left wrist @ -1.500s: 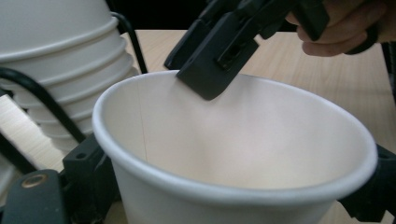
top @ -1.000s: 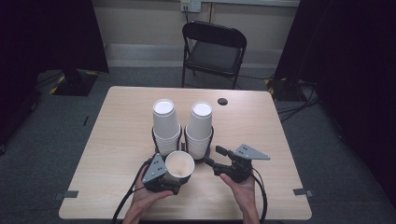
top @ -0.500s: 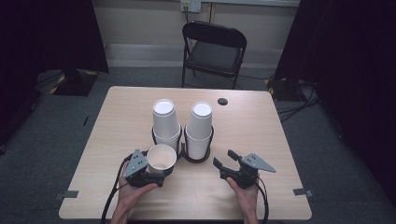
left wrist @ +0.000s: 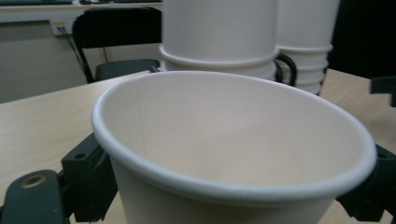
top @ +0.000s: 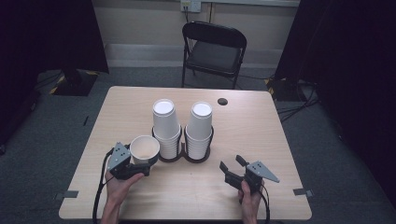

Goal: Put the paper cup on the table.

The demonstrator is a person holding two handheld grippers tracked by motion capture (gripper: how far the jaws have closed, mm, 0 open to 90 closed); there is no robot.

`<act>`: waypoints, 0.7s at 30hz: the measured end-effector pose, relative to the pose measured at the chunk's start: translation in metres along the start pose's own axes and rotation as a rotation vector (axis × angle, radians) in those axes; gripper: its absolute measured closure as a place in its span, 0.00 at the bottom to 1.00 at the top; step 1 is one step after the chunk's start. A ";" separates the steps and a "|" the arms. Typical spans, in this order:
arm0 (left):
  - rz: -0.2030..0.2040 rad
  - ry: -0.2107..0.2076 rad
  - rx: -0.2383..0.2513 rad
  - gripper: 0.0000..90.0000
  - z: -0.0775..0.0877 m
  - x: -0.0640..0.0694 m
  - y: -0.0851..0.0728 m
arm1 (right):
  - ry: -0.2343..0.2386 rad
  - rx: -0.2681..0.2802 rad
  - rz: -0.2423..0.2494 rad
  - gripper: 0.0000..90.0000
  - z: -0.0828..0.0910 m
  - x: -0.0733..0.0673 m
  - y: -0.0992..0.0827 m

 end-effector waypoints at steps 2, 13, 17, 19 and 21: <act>0.014 0.004 0.006 0.12 -0.001 -0.006 0.003 | -0.002 0.013 0.008 0.26 0.001 -0.002 -0.003; 0.117 0.084 0.006 0.12 -0.015 -0.033 0.006 | 0.034 -0.003 0.061 0.21 -0.001 -0.008 -0.003; 0.136 0.097 -0.012 0.12 -0.023 -0.039 0.004 | 0.036 -0.006 0.048 0.17 0.000 -0.007 -0.003; 0.103 0.099 -0.024 0.12 -0.026 -0.041 0.005 | 0.040 -0.003 0.050 0.17 0.001 -0.008 -0.004; 0.109 0.098 -0.020 0.12 -0.027 -0.042 0.006 | 0.038 0.002 0.056 0.17 0.001 -0.008 -0.004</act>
Point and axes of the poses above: each handheld gripper's, and its own axes: z roughly backward along the jaws, y roughly out of its top, x roughly to its right, the point moved 5 cm from there along -z, roughly forward along the jaws, and after that the axes turned 14 degrees about y, right-handed, at the moved point
